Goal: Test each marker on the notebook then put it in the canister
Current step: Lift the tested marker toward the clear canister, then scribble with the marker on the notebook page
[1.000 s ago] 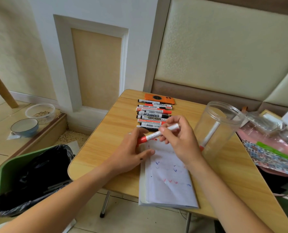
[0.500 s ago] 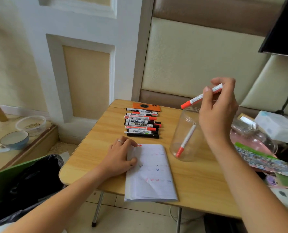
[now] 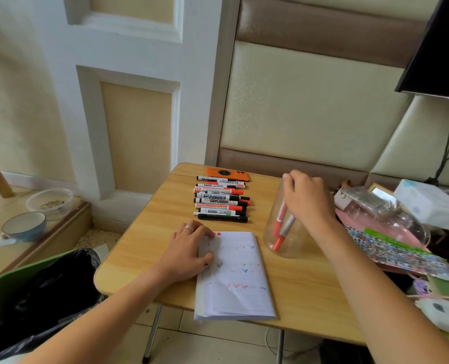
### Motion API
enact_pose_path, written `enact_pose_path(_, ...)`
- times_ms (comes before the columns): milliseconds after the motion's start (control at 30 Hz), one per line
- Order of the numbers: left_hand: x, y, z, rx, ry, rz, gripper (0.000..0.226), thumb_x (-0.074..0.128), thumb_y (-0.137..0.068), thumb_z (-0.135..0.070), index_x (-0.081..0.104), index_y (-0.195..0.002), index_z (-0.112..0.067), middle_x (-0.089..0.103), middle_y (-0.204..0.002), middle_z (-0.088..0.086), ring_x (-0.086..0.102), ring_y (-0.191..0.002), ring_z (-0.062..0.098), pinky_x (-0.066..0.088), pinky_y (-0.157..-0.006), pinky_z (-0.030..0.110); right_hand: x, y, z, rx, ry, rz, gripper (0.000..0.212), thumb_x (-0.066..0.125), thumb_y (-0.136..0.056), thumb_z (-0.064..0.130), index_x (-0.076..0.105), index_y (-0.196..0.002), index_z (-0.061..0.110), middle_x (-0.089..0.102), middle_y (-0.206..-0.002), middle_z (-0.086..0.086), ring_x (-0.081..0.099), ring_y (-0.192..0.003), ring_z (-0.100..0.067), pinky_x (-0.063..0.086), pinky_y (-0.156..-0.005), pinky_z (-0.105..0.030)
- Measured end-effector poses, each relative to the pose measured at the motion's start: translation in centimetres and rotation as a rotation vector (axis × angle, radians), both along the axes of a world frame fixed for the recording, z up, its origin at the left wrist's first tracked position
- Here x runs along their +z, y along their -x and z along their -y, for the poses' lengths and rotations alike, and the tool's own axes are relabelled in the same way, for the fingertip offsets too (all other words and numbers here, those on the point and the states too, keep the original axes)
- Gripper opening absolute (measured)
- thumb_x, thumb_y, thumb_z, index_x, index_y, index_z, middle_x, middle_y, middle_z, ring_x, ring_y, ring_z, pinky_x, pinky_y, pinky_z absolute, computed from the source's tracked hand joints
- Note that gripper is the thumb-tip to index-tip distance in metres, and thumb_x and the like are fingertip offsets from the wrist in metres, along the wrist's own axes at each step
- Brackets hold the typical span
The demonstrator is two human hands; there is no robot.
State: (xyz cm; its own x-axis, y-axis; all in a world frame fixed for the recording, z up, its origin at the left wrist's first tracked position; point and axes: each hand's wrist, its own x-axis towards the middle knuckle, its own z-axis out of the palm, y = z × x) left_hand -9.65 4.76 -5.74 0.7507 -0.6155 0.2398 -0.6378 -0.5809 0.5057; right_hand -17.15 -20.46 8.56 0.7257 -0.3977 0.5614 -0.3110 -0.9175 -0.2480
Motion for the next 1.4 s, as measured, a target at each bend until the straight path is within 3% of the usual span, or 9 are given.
enact_pose_path(233,-0.1,-0.2,-0.1,-0.011,0.03,-0.015,0.062,0.039,-0.07,-0.06,0.054,-0.125,-0.034,0.04,-0.127,-0.01,0.034,-0.118,0.009,0.032,-0.102,0.033,0.0,0.5,-0.7,-0.017,0.006,-0.015,0.036,0.046,-0.106,0.042,0.068,-0.094,0.016,0.072,-0.093,-0.015,0.065,-0.091,-0.04,0.037,-0.067,-0.035)
enact_pose_path(433,-0.3,-0.4,0.0,-0.004,0.071,-0.022,0.057,0.038,-0.072,-0.058,0.055,-0.122,-0.035,0.04,-0.125,-0.011,0.034,-0.116,0.009,0.032,-0.101,0.033,-1.6,-0.4,-3.7,0.214,0.332,0.433,0.009,0.065,-0.093,0.013,0.063,-0.099,0.007,0.062,-0.103,-0.012,0.058,-0.09,-0.028,0.048,-0.073,-0.04)
enact_pose_path(567,-0.6,-0.7,0.1,0.019,0.127,-0.001,0.038,0.049,-0.082,-0.049,0.058,-0.116,-0.038,0.044,-0.12,-0.012,0.039,-0.113,0.009,0.036,-0.1,0.034,-5.3,-3.1,-5.7,0.425,0.312,0.118,0.01,0.065,-0.091,0.004,0.066,-0.098,0.01,0.065,-0.095,-0.005,0.061,-0.085,-0.023,0.055,-0.07,-0.035)
enact_pose_path(733,-0.8,-0.7,0.0,-0.018,0.151,0.039,0.031,0.051,-0.081,-0.047,0.059,-0.111,-0.04,0.045,-0.117,-0.018,0.038,-0.113,0.006,0.036,-0.095,0.034,-9.9,-6.6,-5.3,0.302,0.173,-0.303,0.028,0.053,-0.101,0.008,0.063,-0.126,0.016,0.064,-0.121,-0.002,0.06,-0.11,-0.024,0.054,-0.081,-0.038)
enact_pose_path(933,-0.9,-0.8,-0.1,-0.082,0.154,0.12,0.023,0.061,-0.087,-0.038,0.061,-0.11,-0.041,0.05,-0.118,-0.024,0.036,-0.119,0.003,0.03,-0.093,0.03,-11.7,-7.7,-5.0,0.302,0.141,-0.347,0.021,0.058,-0.102,0.018,0.059,-0.123,0.018,0.056,-0.123,0.002,0.06,-0.109,-0.02,0.054,-0.08,-0.035)
enact_pose_path(1033,-0.8,-0.6,0.0,-0.166,0.146,0.163,0.023,0.063,-0.089,-0.024,0.063,-0.107,-0.038,0.056,-0.112,-0.024,0.045,-0.111,0.005,0.038,-0.089,0.03,-10.8,-7.1,-5.5,0.334,0.143,-0.252,0.017,0.056,-0.102,0.021,0.063,-0.117,0.016,0.056,-0.118,0.001,0.059,-0.105,-0.02,0.048,-0.074,-0.032)
enact_pose_path(1133,-0.4,-0.2,0.1,-0.217,0.21,0.148,0.021,0.061,-0.09,-0.015,0.061,-0.107,-0.026,0.061,-0.102,-0.017,0.052,-0.098,0.01,0.046,-0.082,0.031,-9.8,-5.3,-6.7,0.418,-0.136,-0.006,0.007,0.063,-0.095,0.015,0.062,-0.102,0.017,0.059,-0.102,0.004,0.06,-0.084,-0.016,0.05,-0.068,-0.032)
enact_pose_path(1233,0.0,0.2,0.0,-0.158,0.322,0.038,0.015,0.057,-0.096,-0.022,0.051,-0.109,-0.025,0.06,-0.098,-0.012,0.053,-0.092,0.008,0.047,-0.077,0.03,-9.3,-3.0,-8.5,0.491,-0.594,0.019,0.011,0.067,-0.094,0.012,0.061,-0.094,0.021,0.068,-0.09,0.006,0.066,-0.073,-0.011,0.053,-0.064,-0.023)
enact_pose_path(1400,-0.2,0.1,0.1,-0.066,0.381,0.009,0.022,0.051,-0.103,-0.037,0.047,-0.119,-0.023,0.053,-0.1,-0.012,0.054,-0.089,0.007,0.043,-0.073,0.02,-10.1,-1.5,-9.6,0.533,-1.02,0.007,0.015,0.061,-0.096,0.003,0.064,-0.103,0.016,0.075,-0.092,-0.002,0.076,-0.078,-0.025,0.06,-0.076,-0.044)
